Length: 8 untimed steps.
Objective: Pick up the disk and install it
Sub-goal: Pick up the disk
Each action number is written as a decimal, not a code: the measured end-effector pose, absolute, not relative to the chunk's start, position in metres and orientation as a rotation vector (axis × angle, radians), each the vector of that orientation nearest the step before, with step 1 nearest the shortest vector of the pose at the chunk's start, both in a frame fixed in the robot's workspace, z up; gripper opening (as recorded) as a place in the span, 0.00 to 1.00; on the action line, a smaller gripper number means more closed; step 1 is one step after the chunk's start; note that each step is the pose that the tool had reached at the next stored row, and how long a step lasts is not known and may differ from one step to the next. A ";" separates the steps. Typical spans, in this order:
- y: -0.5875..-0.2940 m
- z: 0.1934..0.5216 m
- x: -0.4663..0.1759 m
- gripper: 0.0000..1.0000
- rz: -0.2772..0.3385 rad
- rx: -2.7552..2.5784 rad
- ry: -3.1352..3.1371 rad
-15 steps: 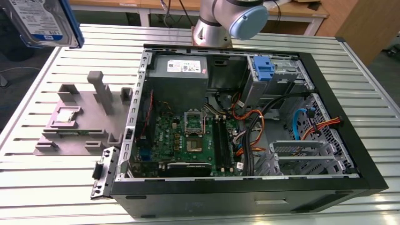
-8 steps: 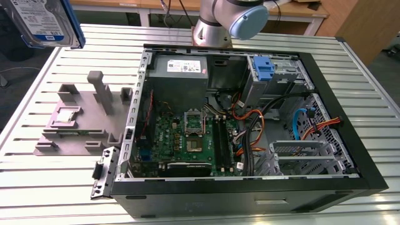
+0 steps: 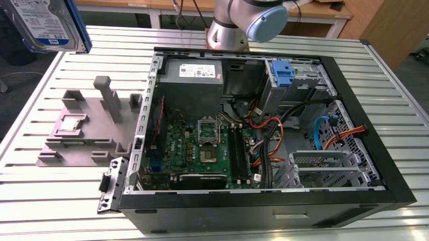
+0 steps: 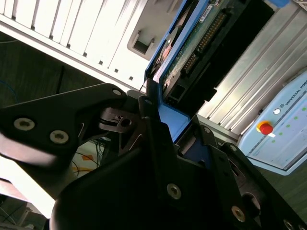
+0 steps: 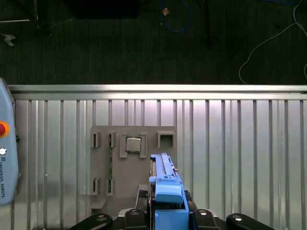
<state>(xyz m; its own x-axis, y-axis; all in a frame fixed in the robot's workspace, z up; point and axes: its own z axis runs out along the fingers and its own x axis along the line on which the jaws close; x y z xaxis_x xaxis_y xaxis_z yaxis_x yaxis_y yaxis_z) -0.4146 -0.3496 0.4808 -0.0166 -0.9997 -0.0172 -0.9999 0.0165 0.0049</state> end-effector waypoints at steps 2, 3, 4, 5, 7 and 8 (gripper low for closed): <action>-0.350 0.481 -0.415 0.37 0.024 -2.197 2.233; -0.351 0.481 -0.414 0.37 0.024 -2.197 2.233; -0.351 0.481 -0.414 0.37 0.024 -2.197 2.233; -0.351 0.481 -0.414 0.37 0.024 -2.197 2.233; -0.352 0.481 -0.413 0.37 0.024 -2.197 2.233; -0.352 0.481 -0.412 0.37 0.024 -2.197 2.233</action>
<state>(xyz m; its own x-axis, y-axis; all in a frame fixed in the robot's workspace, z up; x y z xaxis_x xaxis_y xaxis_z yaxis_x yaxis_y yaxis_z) -0.4123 -0.3519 0.4807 -0.0166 -0.9997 -0.0172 -0.9999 0.0165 0.0048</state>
